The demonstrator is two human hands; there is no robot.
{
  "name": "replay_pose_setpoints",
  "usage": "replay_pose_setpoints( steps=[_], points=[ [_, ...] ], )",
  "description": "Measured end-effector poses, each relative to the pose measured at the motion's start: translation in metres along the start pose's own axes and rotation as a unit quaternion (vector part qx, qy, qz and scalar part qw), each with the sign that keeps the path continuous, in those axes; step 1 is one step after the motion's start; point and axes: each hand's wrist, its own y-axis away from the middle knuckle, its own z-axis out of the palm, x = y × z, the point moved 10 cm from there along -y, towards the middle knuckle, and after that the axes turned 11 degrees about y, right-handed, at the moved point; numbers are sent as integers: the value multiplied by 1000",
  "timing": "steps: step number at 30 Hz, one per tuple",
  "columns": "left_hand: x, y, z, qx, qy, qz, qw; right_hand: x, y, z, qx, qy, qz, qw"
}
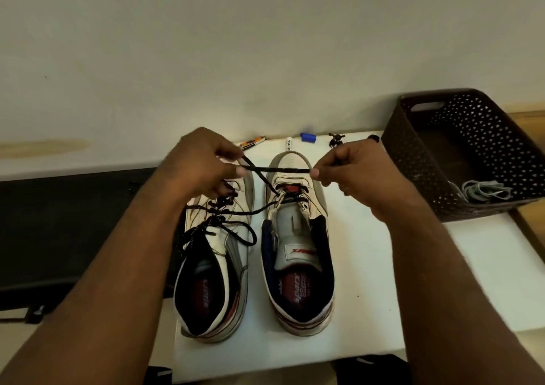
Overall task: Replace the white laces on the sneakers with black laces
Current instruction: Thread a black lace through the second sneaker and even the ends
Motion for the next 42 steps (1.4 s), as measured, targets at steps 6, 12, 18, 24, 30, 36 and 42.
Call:
replay_pose_setpoints(
  steps=[6,12,18,24,30,36,42],
  points=[
    [32,15,66,-112,110,63,986,-13,-1,16,-12,-58,-11,998],
    [6,2,54,-21,-1,43,999,36,1,14,-7,122,124,985],
    [2,6,81,-20,-47,28,998,23,4,46,-101,286,117,946],
    [3,8,85,-30,-44,20,998,34,2,41,-68,170,146,972],
    [4,9,82,-9,-81,28,996,38,6,44,-79,66,183,978],
    [-3,8,82,-13,-72,7,997,34,8,44,-86,50,179,979],
    [-13,9,81,-8,12,-15,1000,33,9,45,-85,53,183,978]
  ],
)
